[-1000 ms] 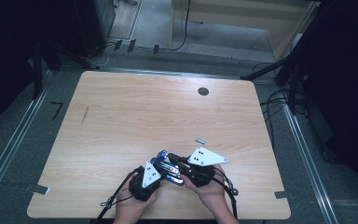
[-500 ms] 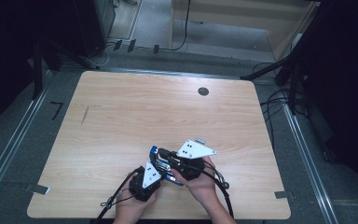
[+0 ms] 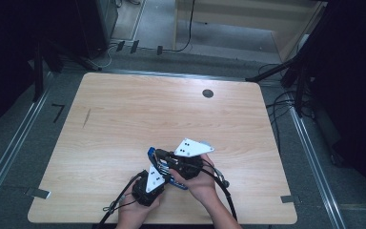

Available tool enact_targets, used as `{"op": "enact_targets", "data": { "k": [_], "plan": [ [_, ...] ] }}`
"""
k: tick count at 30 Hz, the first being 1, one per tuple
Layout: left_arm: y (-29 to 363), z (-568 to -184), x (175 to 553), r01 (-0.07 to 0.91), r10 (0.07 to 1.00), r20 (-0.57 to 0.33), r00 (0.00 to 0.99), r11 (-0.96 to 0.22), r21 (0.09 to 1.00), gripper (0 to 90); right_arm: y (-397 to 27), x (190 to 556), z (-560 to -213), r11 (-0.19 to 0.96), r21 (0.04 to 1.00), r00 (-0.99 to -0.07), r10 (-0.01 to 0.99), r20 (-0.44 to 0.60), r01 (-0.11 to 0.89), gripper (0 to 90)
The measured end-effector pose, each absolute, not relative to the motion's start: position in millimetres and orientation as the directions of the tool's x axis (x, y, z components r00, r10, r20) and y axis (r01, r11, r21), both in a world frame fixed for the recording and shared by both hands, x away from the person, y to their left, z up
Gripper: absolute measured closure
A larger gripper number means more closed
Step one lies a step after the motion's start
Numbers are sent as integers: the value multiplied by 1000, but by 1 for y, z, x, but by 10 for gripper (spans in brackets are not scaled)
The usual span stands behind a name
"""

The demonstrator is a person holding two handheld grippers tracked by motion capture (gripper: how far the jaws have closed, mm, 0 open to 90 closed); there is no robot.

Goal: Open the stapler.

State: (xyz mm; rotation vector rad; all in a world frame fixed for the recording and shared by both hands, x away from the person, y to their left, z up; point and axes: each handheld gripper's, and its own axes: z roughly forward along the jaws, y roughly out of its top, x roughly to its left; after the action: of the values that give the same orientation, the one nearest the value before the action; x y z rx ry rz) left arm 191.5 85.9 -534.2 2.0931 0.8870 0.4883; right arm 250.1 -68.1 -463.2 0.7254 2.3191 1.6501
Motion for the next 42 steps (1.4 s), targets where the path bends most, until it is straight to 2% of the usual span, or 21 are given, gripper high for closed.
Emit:
{"op": "enact_targets", "data": {
  "k": [6,11,31,42],
  "plan": [
    [86,-534,191,423,731,46,681,-444,790,900,-64,256,-465,259,927,-871,475,122,272,900],
    [86,-534,191,424,730,46,682,-445,789,900,-52,258,-471,308,913,-883,458,104,268,900],
    [85,-534,190,416,730,61,681,-454,788,900,-30,272,-484,355,887,-883,456,110,294,900],
    [85,-534,191,422,732,49,680,-445,789,900,-13,281,-488,446,840,-893,439,98,311,900]
  ]
}}
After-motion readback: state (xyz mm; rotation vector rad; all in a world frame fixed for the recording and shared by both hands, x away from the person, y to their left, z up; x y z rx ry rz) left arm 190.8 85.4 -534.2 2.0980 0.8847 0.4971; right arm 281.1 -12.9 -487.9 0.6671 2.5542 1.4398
